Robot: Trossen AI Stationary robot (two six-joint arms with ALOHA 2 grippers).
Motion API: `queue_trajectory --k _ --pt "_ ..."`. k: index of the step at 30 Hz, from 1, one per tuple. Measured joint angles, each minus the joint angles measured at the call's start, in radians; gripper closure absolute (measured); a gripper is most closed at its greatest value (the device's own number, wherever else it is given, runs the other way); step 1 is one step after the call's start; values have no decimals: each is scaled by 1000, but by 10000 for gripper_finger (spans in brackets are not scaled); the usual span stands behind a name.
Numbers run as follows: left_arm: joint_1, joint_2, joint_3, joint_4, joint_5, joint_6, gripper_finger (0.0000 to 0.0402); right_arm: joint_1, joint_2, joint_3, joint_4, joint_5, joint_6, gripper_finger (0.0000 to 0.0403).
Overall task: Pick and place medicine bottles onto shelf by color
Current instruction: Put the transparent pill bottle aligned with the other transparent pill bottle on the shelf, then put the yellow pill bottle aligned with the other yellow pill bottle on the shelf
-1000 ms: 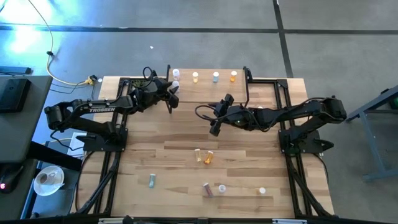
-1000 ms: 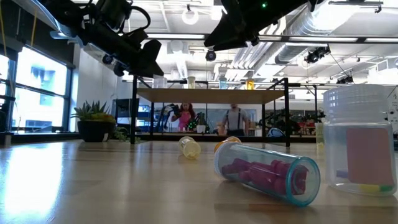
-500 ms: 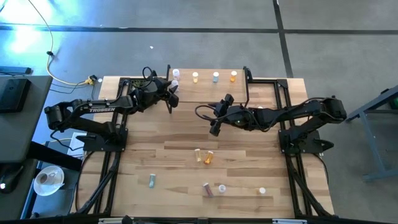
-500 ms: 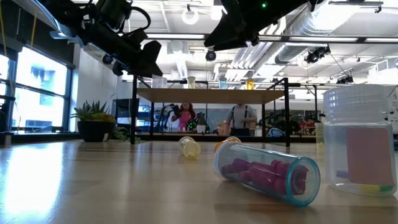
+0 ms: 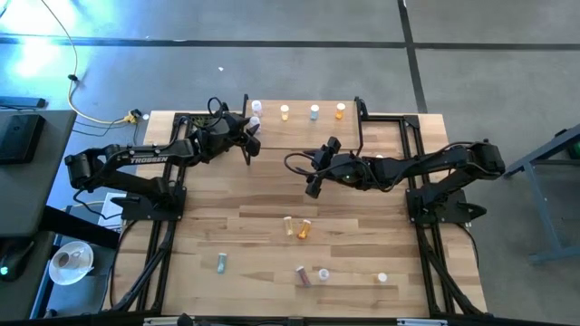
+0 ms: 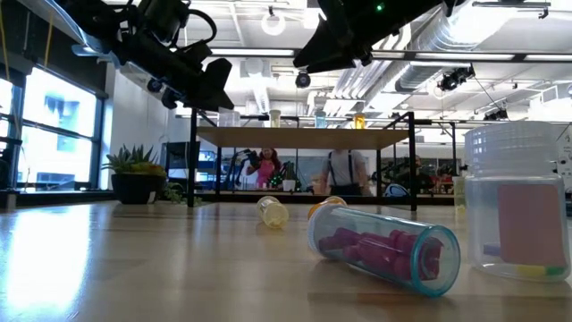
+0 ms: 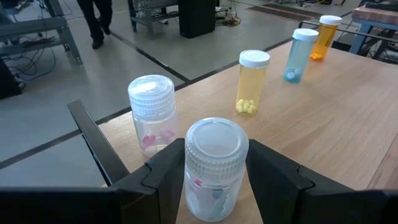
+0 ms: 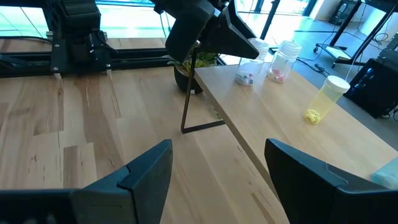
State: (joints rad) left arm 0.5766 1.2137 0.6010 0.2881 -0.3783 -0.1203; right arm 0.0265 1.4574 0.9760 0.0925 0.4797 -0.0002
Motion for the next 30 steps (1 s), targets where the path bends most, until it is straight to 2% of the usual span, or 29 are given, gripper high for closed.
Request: queue_trajectory --k 6,18,30 --pt "0 0 0 0 -8 -31 245 0 0 0 0 0 0 156" --pt "0 0 0 0 0 6 242 0 0 0 0 0 0 156" --pt "0 0 1 10 8 -7 187 0 0 0 0 0 0 156"
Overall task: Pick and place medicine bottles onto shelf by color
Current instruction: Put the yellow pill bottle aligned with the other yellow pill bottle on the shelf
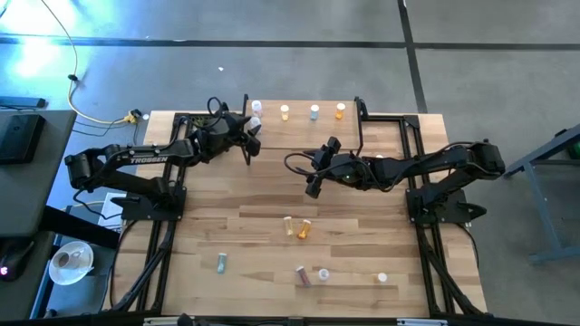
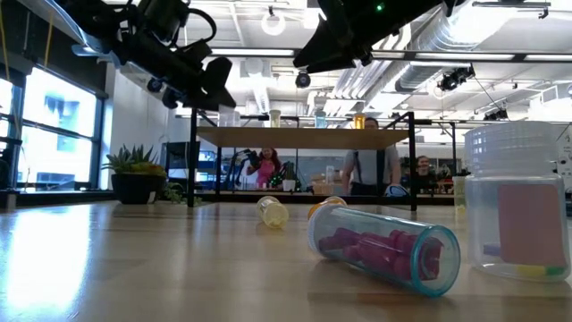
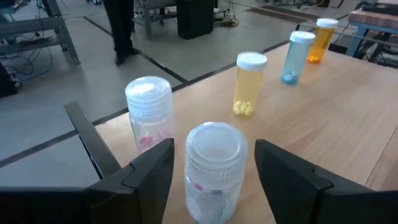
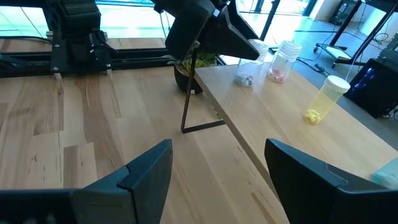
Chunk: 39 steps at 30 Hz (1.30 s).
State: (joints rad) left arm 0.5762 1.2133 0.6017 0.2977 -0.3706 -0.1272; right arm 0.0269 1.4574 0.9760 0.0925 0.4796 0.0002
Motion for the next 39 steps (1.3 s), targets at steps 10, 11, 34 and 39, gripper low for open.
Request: queue_trajectory --k 10,11,34,39 --pt "0 -61 0 14 17 26 185 0 -8 0 -31 0 1 156" --pt "-1 -73 0 15 26 26 185 0 -11 0 -35 0 5 156" --pt "-213 -229 1 -52 285 26 186 2 -321 0 -569 127 265 156" --pt "-298 -229 1 -82 284 26 186 5 -399 0 -731 165 364 156"
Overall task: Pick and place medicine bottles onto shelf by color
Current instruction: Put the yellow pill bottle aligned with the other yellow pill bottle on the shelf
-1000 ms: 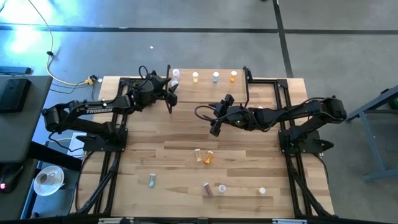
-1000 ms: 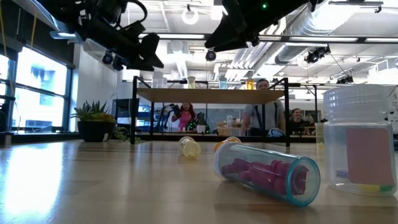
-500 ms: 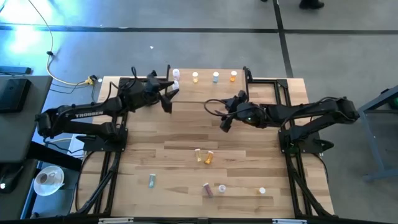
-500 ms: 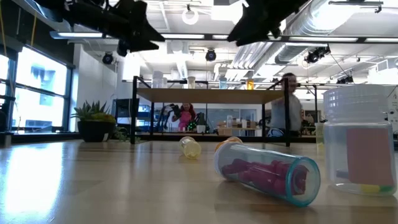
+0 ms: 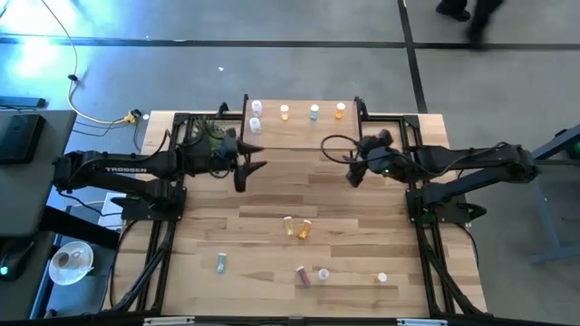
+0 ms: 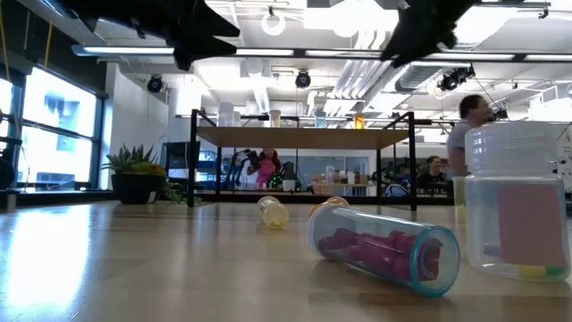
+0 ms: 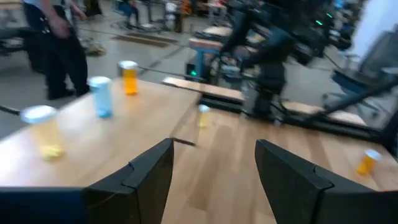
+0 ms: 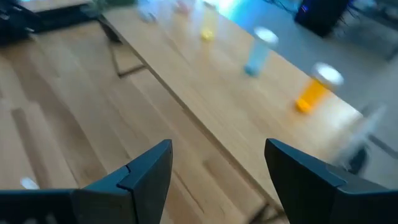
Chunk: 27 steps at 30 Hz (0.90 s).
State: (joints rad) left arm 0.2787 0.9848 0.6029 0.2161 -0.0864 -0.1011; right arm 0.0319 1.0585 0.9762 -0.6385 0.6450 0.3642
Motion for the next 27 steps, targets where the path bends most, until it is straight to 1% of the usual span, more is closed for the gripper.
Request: queue_trajectory --k 3,6,11,14,22,27 --pt "-45 0 0 -24 0 -1 186 17 -45 -18 -136 42 121 156" --pt "-88 5 0 -41 -1 -16 186 54 -87 -55 -226 71 257 156" --pt "-143 29 -1 -40 -7 -27 186 123 -155 -143 -285 86 459 156" --pt "-169 59 -1 -40 -21 -43 186 143 -184 -201 -304 89 575 156" --pt "-235 119 -1 -32 -44 -72 186 148 -223 -332 -341 88 800 156" --pt "-290 118 -1 -31 -78 -77 186 137 -223 -354 -469 88 955 156"
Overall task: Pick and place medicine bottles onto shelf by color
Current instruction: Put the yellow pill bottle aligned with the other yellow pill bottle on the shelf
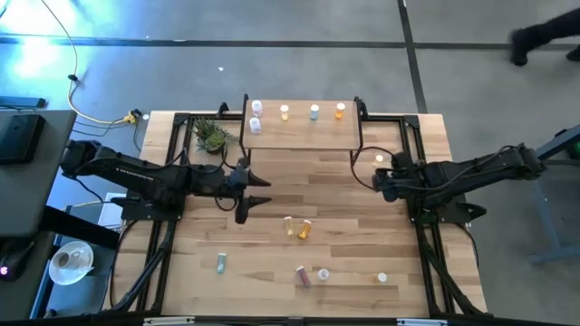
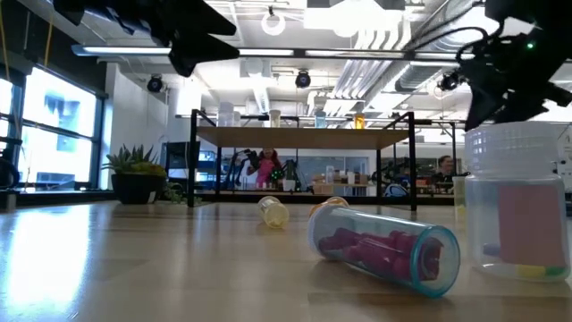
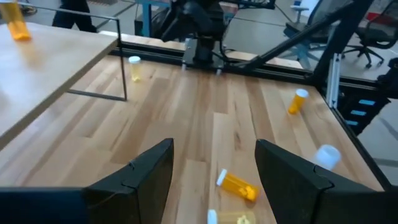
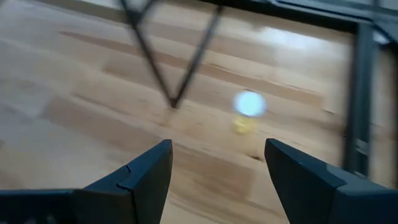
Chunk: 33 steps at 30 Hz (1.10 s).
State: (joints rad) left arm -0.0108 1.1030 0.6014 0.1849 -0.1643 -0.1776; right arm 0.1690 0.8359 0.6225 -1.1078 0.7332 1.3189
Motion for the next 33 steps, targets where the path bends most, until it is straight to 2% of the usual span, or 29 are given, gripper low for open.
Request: queue_trajectory --k 3,8,16,23,30,33 --pt "-38 0 0 0 -34 -3 186 -14 0 0 -87 -1 90 156" --pt "-90 0 -7 6 -58 -3 186 -64 4 0 -89 16 106 156" --pt "-104 -9 -203 281 -66 -48 186 -173 16 0 -77 -33 90 156" --pt "-92 -24 -267 314 -95 -66 186 -269 22 0 -73 -91 86 156" --pt "-92 -24 -268 321 -85 -56 186 -395 21 0 5 -149 -34 156" --pt "-92 -24 -268 321 -84 -56 186 -471 21 0 61 -207 -113 156"
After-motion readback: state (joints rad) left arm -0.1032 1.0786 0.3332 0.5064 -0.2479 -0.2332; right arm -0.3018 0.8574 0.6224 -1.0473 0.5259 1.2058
